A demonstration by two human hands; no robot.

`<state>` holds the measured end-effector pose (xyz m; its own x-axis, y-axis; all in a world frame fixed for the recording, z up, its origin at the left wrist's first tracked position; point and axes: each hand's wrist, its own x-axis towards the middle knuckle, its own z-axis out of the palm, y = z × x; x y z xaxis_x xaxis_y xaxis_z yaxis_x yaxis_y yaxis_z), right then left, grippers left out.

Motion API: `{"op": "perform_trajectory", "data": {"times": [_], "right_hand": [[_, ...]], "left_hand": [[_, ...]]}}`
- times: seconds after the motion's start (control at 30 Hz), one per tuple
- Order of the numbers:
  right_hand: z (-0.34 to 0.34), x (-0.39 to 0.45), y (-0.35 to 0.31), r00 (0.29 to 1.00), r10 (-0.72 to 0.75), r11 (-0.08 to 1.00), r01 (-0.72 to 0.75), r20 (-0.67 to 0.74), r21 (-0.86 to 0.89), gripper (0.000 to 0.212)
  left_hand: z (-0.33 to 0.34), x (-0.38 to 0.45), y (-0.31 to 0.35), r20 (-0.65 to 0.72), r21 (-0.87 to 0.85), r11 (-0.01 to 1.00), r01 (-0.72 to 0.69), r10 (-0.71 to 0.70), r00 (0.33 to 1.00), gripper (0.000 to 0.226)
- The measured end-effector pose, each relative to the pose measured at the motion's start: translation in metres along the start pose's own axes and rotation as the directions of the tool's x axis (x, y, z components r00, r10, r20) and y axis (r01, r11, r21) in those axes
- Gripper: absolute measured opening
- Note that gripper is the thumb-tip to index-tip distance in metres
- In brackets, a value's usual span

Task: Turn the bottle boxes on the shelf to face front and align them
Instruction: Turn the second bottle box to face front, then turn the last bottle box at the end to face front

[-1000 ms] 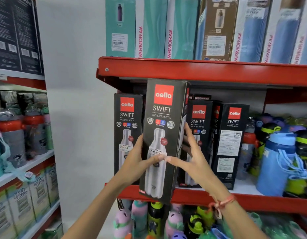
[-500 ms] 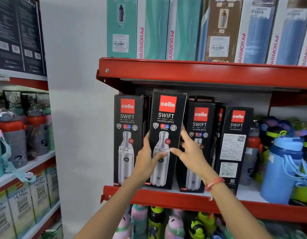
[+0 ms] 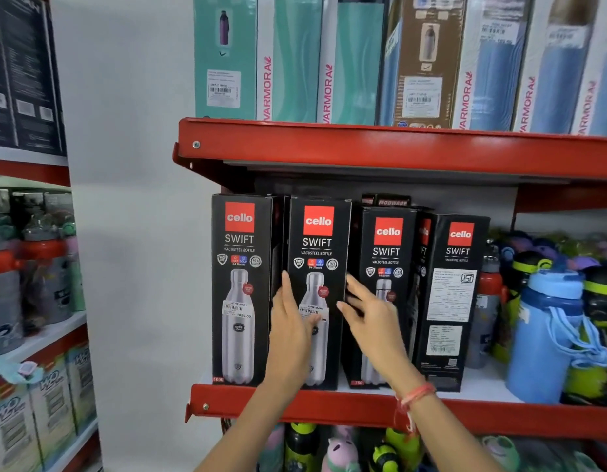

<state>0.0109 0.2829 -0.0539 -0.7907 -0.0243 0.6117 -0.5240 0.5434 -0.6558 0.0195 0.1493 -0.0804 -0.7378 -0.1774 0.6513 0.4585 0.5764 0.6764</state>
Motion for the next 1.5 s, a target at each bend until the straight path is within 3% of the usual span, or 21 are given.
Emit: {"op": "perform_trajectory", "data": {"times": [0.03, 0.1, 0.2, 0.3, 0.4, 0.47, 0.57, 0.7, 0.87, 1.0, 1.1, 1.27, 1.5], "right_hand": [[-0.006, -0.002, 0.001, 0.989, -0.058, 0.998, 0.054, -0.138, -0.036, 0.044], [-0.022, -0.007, 0.006, 0.893, -0.153, 0.988, 0.131, -0.424, -0.079, 0.031], [-0.045, -0.005, 0.019, 0.735, -0.128, 0.991, 0.066, -0.666, -0.117, 0.027], [-0.056, 0.003, 0.044, 0.692, 0.083, 0.956, -0.259, -0.717, -0.14, 0.072], [-0.068, 0.005, 0.065, 0.723, 0.347, 0.826, -0.537, -0.598, -0.17, 0.117], [-0.074, 0.004, 0.076, 0.756, 0.433, 0.832, -0.545, -0.49, -0.104, 0.118], [-0.085, -0.001, 0.086, 0.794, 0.409, 0.894, -0.448, -0.448, 0.023, 0.103], [-0.109, -0.018, 0.082, 0.833, 0.392, 0.92, -0.358, -0.39, 0.161, 0.097], [-0.153, -0.019, 0.06, 0.905, 0.275, 0.95, -0.206, -0.323, 0.233, 0.1], [-0.177, -0.027, 0.066, 0.945, 0.307, 0.891, -0.245, -0.111, 0.381, 0.106], [-0.189, -0.032, 0.071, 0.962, 0.27, 0.864, -0.256, 0.029, 0.433, 0.117], [-0.207, -0.02, 0.072, 0.955, 0.134, 0.85, -0.249, 0.265, 0.465, 0.084], [-0.191, 0.001, 0.093, 0.931, 0.187, 0.861, -0.309, 0.314, 0.403, 0.077]], "left_hand": [[0.003, -0.004, 0.003, -0.076, 0.07, 0.993, -0.094, 0.1, 0.992, 0.078], [0.014, -0.008, 0.005, -0.152, 0.221, 0.936, -0.275, 0.311, 0.938, 0.068], [0.039, -0.012, 0.017, -0.058, 0.237, 0.858, -0.456, 0.481, 0.875, 0.055], [0.058, -0.016, 0.036, 0.041, 0.085, 0.885, -0.458, 0.457, 0.889, 0.042], [0.072, -0.023, 0.048, 0.135, -0.003, 0.922, -0.388, 0.385, 0.913, 0.044], [0.082, -0.03, 0.053, 0.161, -0.053, 0.932, -0.358, 0.361, 0.918, 0.044], [0.095, -0.039, 0.057, 0.203, -0.084, 0.946, -0.313, 0.323, 0.924, 0.034], [0.104, -0.038, 0.062, 0.222, -0.071, 0.955, -0.288, 0.297, 0.929, 0.036], [0.106, -0.033, 0.08, 0.363, -0.12, 0.959, -0.257, 0.283, 0.888, 0.066], [0.101, -0.027, 0.089, 0.431, -0.279, 0.952, -0.13, 0.245, 0.869, 0.094], [0.102, -0.021, 0.092, 0.52, -0.384, 0.923, 0.01, 0.207, 0.829, 0.096], [0.108, -0.024, 0.11, 0.355, -0.175, 0.98, -0.095, 0.153, 0.922, 0.087], [0.137, -0.021, 0.11, 0.334, -0.052, 0.999, -0.013, 0.03, 0.942, 0.088]]}}
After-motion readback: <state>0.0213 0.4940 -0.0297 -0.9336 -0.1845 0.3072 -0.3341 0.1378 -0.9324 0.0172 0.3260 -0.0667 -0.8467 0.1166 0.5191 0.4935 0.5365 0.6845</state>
